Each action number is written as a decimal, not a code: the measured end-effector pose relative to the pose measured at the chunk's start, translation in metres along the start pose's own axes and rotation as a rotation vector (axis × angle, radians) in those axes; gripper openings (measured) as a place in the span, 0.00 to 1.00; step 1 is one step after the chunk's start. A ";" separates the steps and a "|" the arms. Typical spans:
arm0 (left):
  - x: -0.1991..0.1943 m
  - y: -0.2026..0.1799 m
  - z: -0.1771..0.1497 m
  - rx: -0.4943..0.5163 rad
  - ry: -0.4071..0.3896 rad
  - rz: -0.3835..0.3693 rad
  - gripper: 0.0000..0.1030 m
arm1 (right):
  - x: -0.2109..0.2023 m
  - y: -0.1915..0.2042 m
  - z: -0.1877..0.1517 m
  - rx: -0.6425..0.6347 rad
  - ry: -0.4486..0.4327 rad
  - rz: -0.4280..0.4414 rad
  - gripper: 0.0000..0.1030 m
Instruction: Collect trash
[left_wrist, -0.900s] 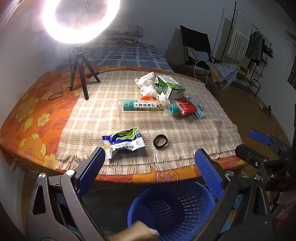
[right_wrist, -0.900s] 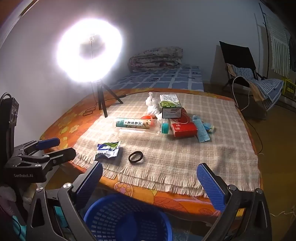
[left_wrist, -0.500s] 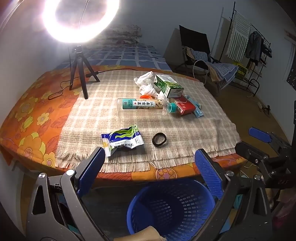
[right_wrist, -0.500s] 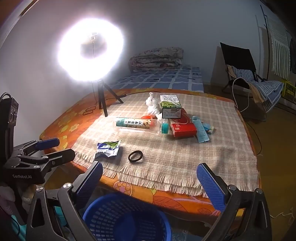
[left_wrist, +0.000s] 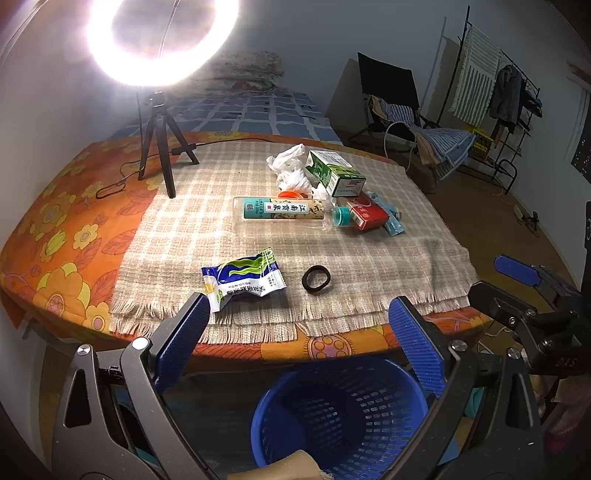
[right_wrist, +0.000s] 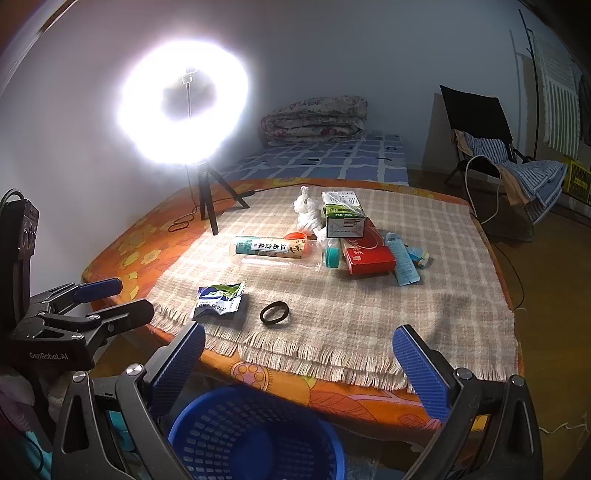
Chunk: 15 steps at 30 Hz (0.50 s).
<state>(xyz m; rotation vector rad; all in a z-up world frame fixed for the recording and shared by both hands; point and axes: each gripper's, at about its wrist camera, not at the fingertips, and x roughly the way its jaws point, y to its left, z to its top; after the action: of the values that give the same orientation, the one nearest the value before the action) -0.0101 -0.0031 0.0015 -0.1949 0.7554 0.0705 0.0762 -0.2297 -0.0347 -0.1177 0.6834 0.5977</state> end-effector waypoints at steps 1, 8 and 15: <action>0.001 0.000 0.000 0.003 0.000 0.001 0.97 | 0.000 0.000 0.000 0.004 0.001 0.001 1.00; 0.000 -0.001 -0.002 0.003 0.002 -0.001 0.97 | 0.002 -0.004 -0.002 0.015 0.003 0.003 1.00; 0.001 0.001 -0.001 0.001 0.003 -0.004 0.97 | 0.002 -0.005 -0.003 0.020 0.004 0.005 1.00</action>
<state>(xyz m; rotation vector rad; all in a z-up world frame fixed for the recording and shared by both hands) -0.0100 -0.0022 0.0002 -0.1957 0.7580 0.0665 0.0791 -0.2339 -0.0389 -0.0989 0.6933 0.5958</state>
